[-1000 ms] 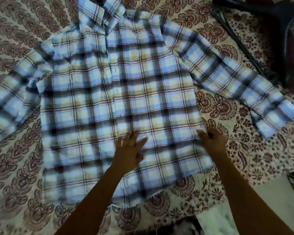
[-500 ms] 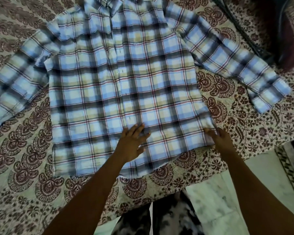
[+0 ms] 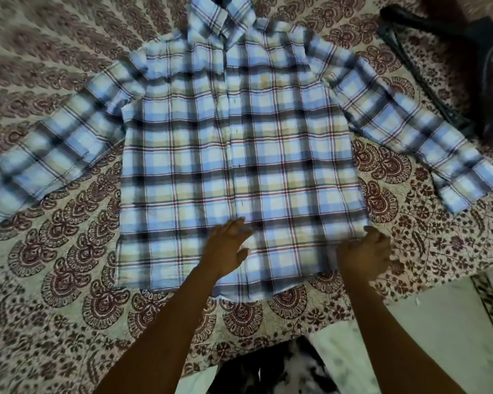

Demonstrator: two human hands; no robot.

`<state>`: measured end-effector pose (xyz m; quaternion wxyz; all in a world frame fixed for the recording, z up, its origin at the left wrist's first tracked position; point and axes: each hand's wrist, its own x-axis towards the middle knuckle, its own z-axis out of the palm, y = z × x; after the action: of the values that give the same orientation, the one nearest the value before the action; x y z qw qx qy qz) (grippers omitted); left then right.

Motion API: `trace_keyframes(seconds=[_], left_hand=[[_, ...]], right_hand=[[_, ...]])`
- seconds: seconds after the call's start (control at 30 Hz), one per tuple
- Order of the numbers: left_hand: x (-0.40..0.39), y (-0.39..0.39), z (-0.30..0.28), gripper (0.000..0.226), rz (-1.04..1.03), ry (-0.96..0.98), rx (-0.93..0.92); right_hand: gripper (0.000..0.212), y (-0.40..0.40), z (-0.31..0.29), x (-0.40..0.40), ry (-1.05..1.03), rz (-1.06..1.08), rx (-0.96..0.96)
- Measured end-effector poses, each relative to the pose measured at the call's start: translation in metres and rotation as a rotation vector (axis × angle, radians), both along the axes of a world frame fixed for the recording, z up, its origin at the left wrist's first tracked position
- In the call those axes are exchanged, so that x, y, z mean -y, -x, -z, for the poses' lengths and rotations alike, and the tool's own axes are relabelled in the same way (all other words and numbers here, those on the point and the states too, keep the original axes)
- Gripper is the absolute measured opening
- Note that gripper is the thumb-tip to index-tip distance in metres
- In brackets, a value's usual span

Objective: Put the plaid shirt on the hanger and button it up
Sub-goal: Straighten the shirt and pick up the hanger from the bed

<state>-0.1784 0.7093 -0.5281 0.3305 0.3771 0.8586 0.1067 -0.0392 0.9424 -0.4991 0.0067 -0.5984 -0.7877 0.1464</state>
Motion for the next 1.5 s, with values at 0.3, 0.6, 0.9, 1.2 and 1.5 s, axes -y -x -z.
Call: trace_keyframes(seconds=[0.3,0.6,0.9,1.2,1.5], left_hand=[[0.048,0.095,0.003,0.047,-0.409,-0.148,-0.259],[0.101,0.225,-0.016,0.040,-1.076,-0.057,-0.524],[0.146,0.265,0.033,0.057,-0.717,0.223,-0.294],[0.202,0.245,0.014,0.053,-0.742,-0.268,-0.248],[0.324,0.251,0.020,0.046,-1.072,0.192,-0.387]], right_hand=[[0.056,0.122,0.029,0.070,0.183,-0.650,-0.221],[0.046,0.269,0.038,0.137,0.217,-1.253,-0.381],[0.060,0.361,0.049,0.209,0.181,-1.429,-0.362],[0.069,0.418,0.042,0.251,0.043,-1.365,-0.074],[0.043,0.380,0.042,0.234,-0.065,-1.346,0.042]])
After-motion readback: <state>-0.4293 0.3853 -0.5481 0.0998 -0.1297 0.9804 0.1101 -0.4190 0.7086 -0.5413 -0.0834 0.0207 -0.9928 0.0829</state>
